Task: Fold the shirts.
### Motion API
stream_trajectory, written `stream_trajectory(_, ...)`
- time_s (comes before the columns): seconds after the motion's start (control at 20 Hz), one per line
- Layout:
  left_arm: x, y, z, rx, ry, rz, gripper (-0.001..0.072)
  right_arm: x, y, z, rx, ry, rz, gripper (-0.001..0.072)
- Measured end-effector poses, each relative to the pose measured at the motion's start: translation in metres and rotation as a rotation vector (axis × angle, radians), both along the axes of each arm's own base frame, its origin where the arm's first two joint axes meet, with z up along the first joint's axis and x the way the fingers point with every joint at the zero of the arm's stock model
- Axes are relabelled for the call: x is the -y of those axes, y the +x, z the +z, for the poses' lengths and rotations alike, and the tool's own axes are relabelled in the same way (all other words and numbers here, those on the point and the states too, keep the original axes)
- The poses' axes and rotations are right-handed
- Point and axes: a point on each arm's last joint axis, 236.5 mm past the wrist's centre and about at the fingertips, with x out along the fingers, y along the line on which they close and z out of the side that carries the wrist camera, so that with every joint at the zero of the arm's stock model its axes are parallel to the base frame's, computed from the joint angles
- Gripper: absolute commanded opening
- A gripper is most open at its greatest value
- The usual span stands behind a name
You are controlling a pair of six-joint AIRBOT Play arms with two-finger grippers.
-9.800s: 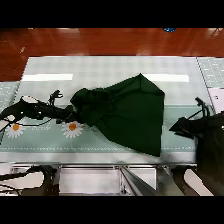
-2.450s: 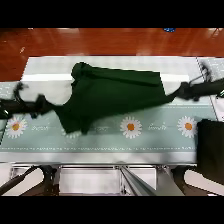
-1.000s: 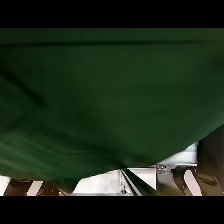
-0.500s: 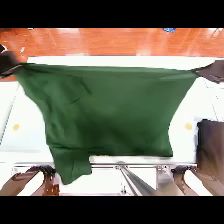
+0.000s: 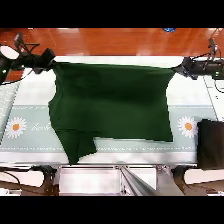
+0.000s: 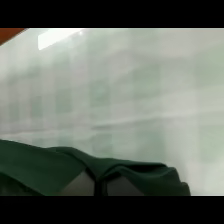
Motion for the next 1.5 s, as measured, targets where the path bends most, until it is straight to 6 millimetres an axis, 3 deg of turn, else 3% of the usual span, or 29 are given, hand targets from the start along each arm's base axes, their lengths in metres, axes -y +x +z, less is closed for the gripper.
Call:
stream_trajectory(0.25,0.011,-0.009,-0.024,-0.089,-0.044,-0.081,0.0024,-0.008,-0.003,-0.016,-0.065,0.050,0.053,0.0022)
stream_trajectory(0.45,0.007,-0.042,-0.045,-0.213,0.006,-0.198,0.0024,-0.012,-0.022,-0.028,-0.144,0.041,0.119,0.0022)
stream_trajectory(0.7,-0.001,-0.087,-0.077,-0.394,0.064,-0.307,0.0024,0.000,-0.053,-0.056,-0.296,-0.065,0.163,0.0022)
stream_trajectory(1.0,-0.002,-0.114,-0.098,-0.492,0.066,-0.343,0.0040,0.004,-0.072,-0.076,-0.392,-0.181,0.208,0.0030)
stream_trajectory(1.05,-0.002,-0.116,-0.099,-0.501,0.065,-0.348,0.0176,0.004,-0.074,-0.078,-0.407,-0.187,0.211,0.0166)
stream_trajectory(1.1,-0.002,-0.119,-0.100,-0.512,0.066,-0.353,0.0491,0.004,-0.077,-0.081,-0.425,-0.191,0.212,0.0427)
stream_trajectory(1.3,-0.008,-0.134,-0.095,-0.559,0.063,-0.368,0.0507,0.008,-0.092,-0.083,-0.502,-0.197,0.203,0.0411)
stream_trajectory(1.5,-0.037,-0.162,-0.072,-0.599,0.096,-0.340,0.0507,0.041,-0.112,-0.058,-0.526,-0.254,0.129,0.0411)
